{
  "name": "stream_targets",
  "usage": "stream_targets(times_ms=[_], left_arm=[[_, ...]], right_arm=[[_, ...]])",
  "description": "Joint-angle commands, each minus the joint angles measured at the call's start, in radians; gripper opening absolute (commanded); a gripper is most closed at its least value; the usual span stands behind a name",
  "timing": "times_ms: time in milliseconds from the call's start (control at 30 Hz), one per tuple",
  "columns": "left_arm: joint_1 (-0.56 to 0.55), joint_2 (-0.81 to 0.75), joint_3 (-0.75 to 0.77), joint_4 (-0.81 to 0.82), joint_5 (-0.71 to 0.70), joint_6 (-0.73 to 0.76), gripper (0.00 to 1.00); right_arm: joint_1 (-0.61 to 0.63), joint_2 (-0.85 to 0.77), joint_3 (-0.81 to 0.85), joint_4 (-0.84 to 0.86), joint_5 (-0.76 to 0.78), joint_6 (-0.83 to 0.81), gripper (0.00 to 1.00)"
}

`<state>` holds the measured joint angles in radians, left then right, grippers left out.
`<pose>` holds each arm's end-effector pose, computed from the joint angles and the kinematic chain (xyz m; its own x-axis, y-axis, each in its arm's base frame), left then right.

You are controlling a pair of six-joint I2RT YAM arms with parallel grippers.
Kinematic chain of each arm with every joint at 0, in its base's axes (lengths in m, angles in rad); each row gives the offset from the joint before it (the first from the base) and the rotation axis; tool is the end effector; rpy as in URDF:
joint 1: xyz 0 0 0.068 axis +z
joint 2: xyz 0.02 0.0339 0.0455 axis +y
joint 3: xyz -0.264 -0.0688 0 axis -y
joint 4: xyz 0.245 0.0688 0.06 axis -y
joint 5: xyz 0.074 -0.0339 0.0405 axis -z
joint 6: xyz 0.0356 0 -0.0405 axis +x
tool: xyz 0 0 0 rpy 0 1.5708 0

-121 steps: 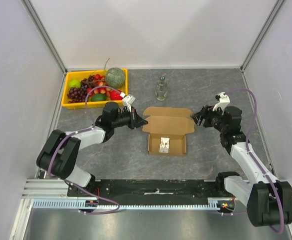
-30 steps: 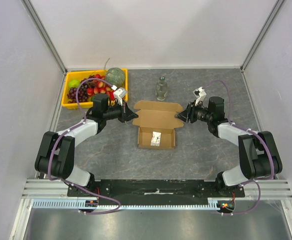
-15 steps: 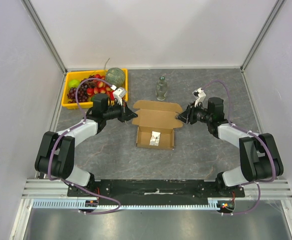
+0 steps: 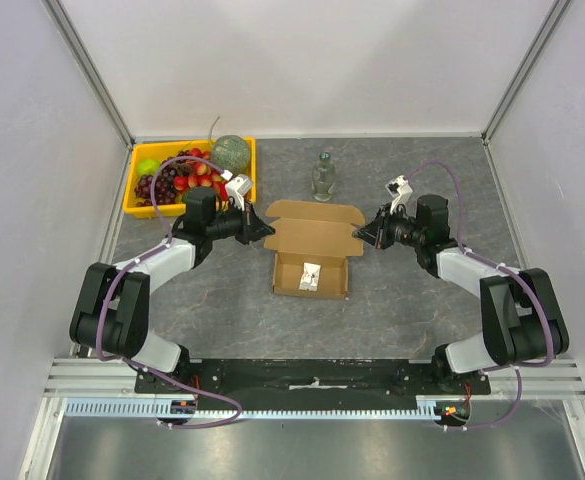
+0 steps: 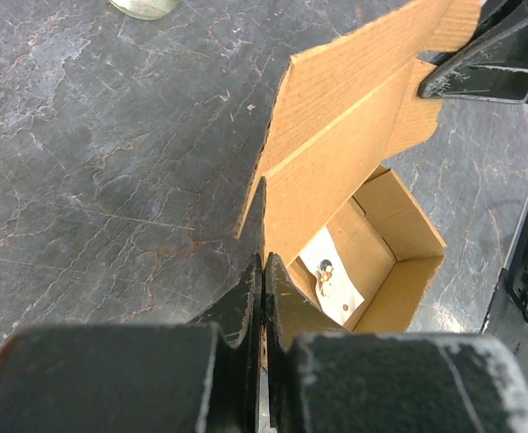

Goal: Fold the paper box

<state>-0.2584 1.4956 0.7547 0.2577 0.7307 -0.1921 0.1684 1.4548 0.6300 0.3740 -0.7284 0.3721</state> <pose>0.2941 -0.1023 0.2090 -0.5863 0.0079 -0.8100 0.6619 0.5812 -0.4734 0.2822 0.0720 0.1927 -0.6604 0.1629 -0.7331 -0.5106 0.6183 0.5974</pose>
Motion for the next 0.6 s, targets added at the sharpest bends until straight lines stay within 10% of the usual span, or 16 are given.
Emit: stream_targets(times_ms=[0, 567], left_arm=[[0.005, -0.032, 0.035, 0.006, -0.034, -0.024, 0.02], [-0.053, -0.212, -0.060, 0.101, -0.267, -0.165, 0.03]], right_arm=[[0.017, -0.057, -0.007, 0.040, -0.016, 0.024, 0.16], [0.266, -0.168, 0.051, -0.050, 0.404, 0.031, 0.00]])
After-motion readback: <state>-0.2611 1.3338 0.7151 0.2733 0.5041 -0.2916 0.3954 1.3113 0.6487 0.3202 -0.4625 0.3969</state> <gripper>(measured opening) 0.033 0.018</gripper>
